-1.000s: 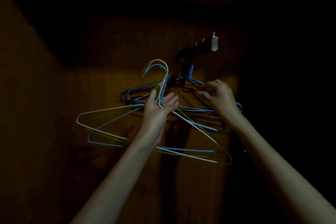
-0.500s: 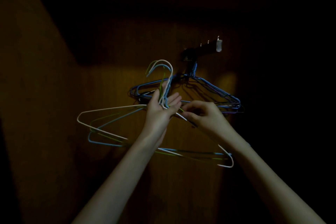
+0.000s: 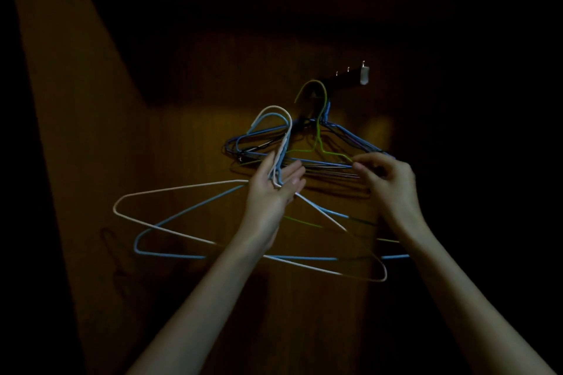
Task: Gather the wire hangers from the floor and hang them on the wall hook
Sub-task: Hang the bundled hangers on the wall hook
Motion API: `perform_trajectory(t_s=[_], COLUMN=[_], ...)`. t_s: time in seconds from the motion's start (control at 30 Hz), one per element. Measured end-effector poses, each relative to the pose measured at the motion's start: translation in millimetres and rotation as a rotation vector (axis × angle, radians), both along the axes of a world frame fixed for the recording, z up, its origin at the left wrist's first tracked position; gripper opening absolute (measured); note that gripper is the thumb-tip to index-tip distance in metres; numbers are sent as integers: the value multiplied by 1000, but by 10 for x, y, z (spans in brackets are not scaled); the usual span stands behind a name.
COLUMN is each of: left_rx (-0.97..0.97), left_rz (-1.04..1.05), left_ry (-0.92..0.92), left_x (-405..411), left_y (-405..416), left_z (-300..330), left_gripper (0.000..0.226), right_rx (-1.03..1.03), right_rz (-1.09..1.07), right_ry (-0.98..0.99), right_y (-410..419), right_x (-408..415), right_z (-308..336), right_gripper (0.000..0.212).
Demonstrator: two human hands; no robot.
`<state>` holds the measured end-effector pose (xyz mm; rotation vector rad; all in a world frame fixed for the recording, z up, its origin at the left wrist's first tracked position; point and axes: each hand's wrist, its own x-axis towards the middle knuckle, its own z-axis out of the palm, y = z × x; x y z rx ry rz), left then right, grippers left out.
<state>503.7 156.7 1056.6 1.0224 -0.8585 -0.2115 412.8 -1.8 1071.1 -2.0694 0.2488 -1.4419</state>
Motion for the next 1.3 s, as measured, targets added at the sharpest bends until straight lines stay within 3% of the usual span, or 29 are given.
perform_trajectory(t_s=[0.47,1.3], left_rx=[-61,-107], left_rz=[-35,127], left_ry=[-46,-141], left_x=[-93,375], left_y=[-269,-738], left_z=[81,267], left_gripper=[63,56], right_rx=[10,160], right_rz=[-110,-84], right_ry=[-191,-1], right_y=[-417,-1420], right_x=[-275,1165], right_z=[338,528], right_gripper=[17,17])
